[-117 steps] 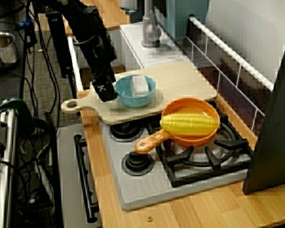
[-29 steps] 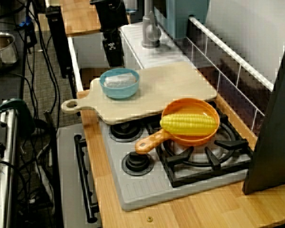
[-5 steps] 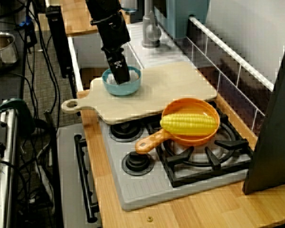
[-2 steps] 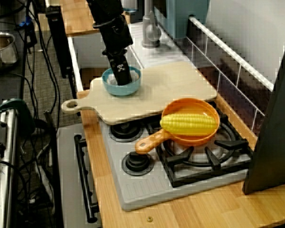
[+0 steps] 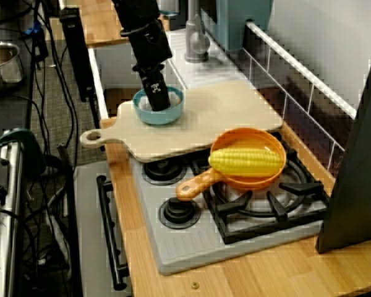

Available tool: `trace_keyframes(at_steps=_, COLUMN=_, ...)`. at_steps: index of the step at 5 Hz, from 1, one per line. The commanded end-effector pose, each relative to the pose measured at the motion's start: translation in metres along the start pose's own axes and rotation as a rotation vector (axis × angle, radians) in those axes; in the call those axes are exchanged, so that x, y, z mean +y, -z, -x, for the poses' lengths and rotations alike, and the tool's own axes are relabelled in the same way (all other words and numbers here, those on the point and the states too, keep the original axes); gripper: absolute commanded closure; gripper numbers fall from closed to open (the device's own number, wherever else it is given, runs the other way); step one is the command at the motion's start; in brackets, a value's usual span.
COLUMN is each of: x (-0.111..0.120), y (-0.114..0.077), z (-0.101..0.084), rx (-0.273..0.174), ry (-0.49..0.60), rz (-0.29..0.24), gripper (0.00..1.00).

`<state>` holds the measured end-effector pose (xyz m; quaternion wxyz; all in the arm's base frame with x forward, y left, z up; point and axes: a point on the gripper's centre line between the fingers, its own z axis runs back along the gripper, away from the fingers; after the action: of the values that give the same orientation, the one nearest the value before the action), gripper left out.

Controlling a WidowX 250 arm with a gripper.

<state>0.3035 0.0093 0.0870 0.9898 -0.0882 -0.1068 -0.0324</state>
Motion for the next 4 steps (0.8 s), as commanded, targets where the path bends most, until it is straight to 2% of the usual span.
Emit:
trace_keyframes(at_steps=1, x=0.002, y=-0.032, z=-0.009, rx=-0.058, ry=0.015, rz=0.017, gripper=1.00)
trace_keyframes(at_steps=4, x=-0.002, y=-0.051, z=-0.022, rx=-0.071, ry=0.027, rz=0.053, gripper=1.00)
